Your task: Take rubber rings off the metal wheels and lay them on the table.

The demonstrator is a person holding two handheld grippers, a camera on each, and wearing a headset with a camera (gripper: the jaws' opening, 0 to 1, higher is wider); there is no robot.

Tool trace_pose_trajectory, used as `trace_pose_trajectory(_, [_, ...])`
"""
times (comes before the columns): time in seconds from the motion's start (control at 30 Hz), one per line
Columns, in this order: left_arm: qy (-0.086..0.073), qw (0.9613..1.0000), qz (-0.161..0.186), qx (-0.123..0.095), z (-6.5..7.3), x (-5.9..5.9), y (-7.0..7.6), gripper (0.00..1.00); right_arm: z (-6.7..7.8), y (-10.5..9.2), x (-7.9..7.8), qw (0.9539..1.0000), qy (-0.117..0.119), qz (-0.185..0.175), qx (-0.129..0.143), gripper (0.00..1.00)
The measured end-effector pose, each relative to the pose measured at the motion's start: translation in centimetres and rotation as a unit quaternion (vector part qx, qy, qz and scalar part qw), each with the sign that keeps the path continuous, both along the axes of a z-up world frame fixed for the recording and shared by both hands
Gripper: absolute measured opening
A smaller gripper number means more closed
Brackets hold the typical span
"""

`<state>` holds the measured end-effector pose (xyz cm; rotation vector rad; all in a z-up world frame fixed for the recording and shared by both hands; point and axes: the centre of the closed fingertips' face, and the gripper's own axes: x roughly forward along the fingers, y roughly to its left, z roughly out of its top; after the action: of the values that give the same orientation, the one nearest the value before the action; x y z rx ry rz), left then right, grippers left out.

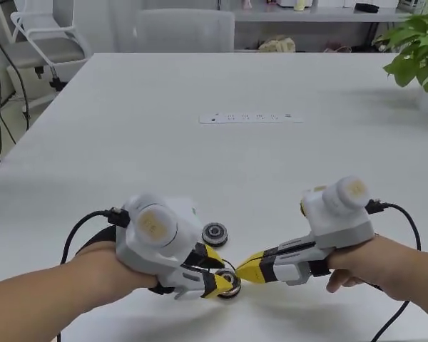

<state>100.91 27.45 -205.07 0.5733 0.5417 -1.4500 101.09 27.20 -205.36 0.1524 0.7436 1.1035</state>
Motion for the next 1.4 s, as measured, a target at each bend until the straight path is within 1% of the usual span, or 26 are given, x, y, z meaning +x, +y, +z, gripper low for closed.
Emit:
trace_pose_trajectory(0.07, [0.002, 1.0000, -0.001, -0.004, 0.3, -0.2, 0.0, 0.15, 0.0, 0.0, 0.0, 1.0000, -0.001, -0.001, 0.001, 0.00])
trace_pose_trajectory(0.13, [-0.001, 1.0000, -0.001, -0.009, 0.6, -0.3, 0.1, 0.16, 0.1, -0.1, 0.0, 1.0000, 0.000, -0.002, 0.001, 0.00])
trace_pose_trajectory(0.2, [0.004, 0.9999, -0.001, -0.016, 1.0, -0.5, 0.1, 0.17, 0.1, -0.1, 0.0, 1.0000, -0.001, -0.002, 0.001, 0.00])
trace_pose_trajectory(0.33, [0.007, 0.9996, 0.001, -0.028, 1.8, -0.6, 0.4, 0.20, 0.2, -0.1, 0.0, 1.0000, 0.000, -0.004, 0.004, 0.00])
trace_pose_trajectory(0.43, [0.006, 0.9994, 0.007, -0.034, 2.3, -0.4, 1.0, 0.21, 0.3, 0.0, -0.1, 1.0000, 0.000, -0.003, 0.003, 0.00])
trace_pose_trajectory(0.53, [0.010, 0.9987, 0.021, -0.045, 2.9, -0.2, 1.8, 0.22, 0.3, 0.1, -0.2, 1.0000, 0.000, -0.002, 0.002, 0.00])
trace_pose_trajectory(0.6, [0.011, 0.9984, 0.026, -0.048, 3.1, -0.2, 2.3, 0.22, 0.3, 0.1, -0.2, 1.0000, 0.000, -0.002, 0.003, 0.00])
trace_pose_trajectory(0.77, [0.004, 0.9981, 0.035, -0.051, 3.8, -0.1, 3.6, 0.26, 0.5, 0.3, -0.3, 1.0000, -0.001, 0.000, 0.002, 0.00])
trace_pose_trajectory(0.97, [0.002, 0.9969, 0.048, -0.062, 4.7, 0.0, 4.8, 0.31, 0.8, 0.5, -0.2, 1.0000, -0.004, 0.001, 0.001, 0.00])
trace_pose_trajectory(1.2, [0.001, 0.9957, 0.060, -0.070, 5.1, -0.1, 5.9, 0.36, 1.4, 1.0, -0.1, 1.0000, -0.007, 0.003, 0.002, 0.00])
trace_pose_trajectory(1.4, [0.000, 0.9947, 0.070, -0.076, 5.3, -0.1, 6.9, 0.38, 1.5, 1.7, 0.2, 1.0000, -0.006, 0.000, 0.005, 0.00])
